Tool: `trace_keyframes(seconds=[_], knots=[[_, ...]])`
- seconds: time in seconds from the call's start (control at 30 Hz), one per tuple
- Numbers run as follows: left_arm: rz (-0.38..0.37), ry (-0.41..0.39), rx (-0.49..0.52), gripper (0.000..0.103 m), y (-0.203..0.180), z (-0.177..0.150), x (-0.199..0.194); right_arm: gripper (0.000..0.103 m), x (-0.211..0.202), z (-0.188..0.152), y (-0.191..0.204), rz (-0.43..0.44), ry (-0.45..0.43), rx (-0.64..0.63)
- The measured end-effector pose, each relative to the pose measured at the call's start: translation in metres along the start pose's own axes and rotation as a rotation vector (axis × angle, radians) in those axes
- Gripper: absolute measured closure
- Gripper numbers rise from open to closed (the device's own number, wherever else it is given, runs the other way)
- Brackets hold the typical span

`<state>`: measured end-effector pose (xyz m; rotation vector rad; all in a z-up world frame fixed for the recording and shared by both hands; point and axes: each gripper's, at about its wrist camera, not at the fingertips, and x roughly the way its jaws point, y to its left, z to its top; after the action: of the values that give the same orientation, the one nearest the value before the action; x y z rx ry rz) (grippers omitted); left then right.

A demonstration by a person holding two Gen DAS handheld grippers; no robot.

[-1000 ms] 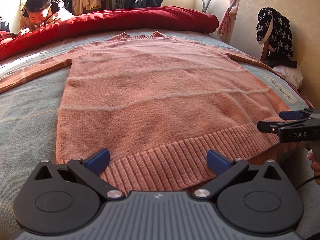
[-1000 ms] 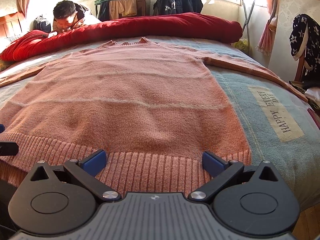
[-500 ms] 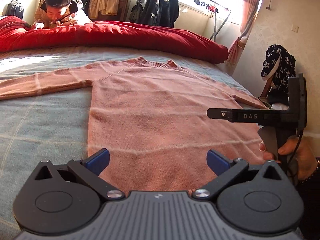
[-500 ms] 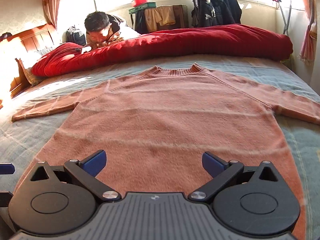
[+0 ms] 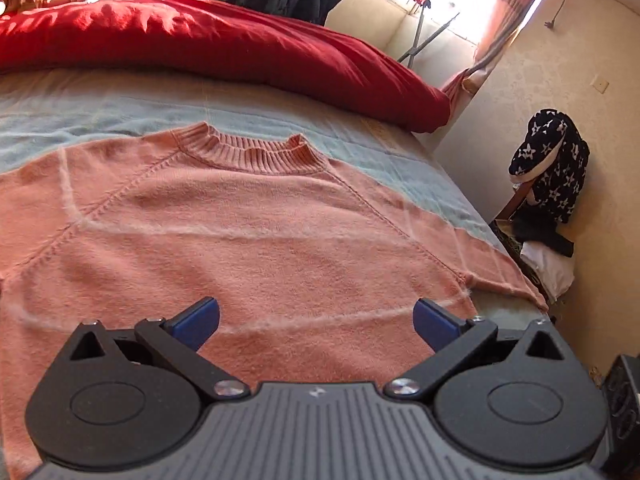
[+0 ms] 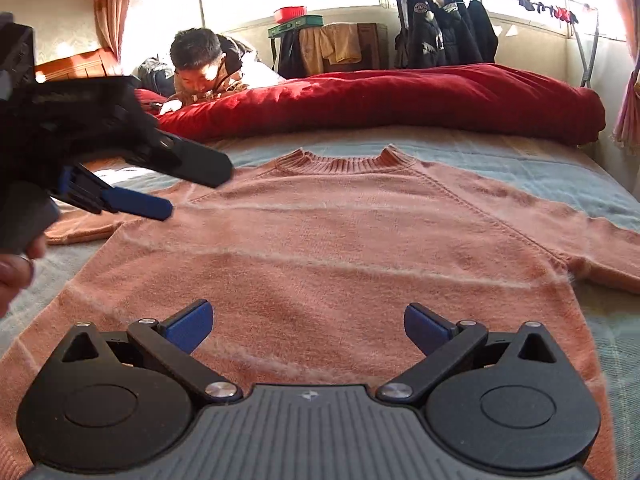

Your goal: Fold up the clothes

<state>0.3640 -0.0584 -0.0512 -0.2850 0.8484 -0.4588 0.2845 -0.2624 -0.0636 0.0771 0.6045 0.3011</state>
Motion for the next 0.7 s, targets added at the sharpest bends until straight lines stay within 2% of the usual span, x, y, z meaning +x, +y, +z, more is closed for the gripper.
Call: trace_keyframes(seconds=[0.1,0.2,0.47,0.63,0.7], knots=[[0.03,0.051,-0.01,0.001,0.004,0.005,0.042,0.0,0.0,0.0,-0.015,0.029,0.024,0.068],[0.049,0.025,-0.002,0.001,0.013,0.017,0.06,0.0,0.001,-0.001,-0.023,0.014,0.044,0.109],[0.08,-0.013,-0.089,0.001,0.044,0.087,0.107,0.0,0.004,-0.004,-0.02,0.008,0.07,0.099],[0.1,-0.047,-0.122,0.001,0.056,0.114,0.131,0.0,0.005,-0.005,-0.017,0.0,0.075,0.073],[0.12,-0.03,-0.145,0.001,0.053,0.12,0.134,0.0,0.006,-0.005,-0.019,-0.001,0.075,0.077]])
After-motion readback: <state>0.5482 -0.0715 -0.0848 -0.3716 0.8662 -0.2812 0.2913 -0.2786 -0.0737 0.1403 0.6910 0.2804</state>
